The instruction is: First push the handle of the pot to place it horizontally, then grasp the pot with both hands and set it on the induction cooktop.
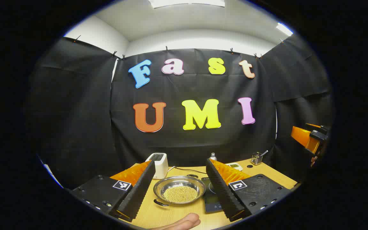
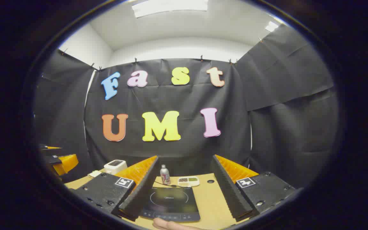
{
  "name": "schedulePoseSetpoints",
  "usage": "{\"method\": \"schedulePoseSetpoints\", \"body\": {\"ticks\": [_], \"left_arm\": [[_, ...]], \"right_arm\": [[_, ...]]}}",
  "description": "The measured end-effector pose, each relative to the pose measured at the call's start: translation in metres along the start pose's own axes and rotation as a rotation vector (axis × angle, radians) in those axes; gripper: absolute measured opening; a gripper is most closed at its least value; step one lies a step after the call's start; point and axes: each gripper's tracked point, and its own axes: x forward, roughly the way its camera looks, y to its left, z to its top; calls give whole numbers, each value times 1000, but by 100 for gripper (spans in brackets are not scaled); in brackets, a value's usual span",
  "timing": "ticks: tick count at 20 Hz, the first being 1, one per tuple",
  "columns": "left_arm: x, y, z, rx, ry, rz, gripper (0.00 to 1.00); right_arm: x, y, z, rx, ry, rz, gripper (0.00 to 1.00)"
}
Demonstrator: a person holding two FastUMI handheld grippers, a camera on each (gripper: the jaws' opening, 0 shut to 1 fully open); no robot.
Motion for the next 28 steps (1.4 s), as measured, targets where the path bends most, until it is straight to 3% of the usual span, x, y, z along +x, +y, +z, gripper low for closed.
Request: {"method": "schedulePoseSetpoints", "body": {"ticks": [16, 26, 27, 28], "left_arm": [[-11, -8, 6, -27, -21, -26, 95], [-3, 4, -8, -115, 13, -21, 95], [-1, 5, -11, -133, 27, -15, 87], [1, 8, -17, -146, 47, -11, 95]], "right_arm": [[-25, -33, 22, 25, -66, -6, 100], [-21, -32, 16, 11, -51, -1, 100], [-22, -32, 15, 10, -53, 1, 100], [-22, -31, 15, 10, -53, 2, 100]]}}
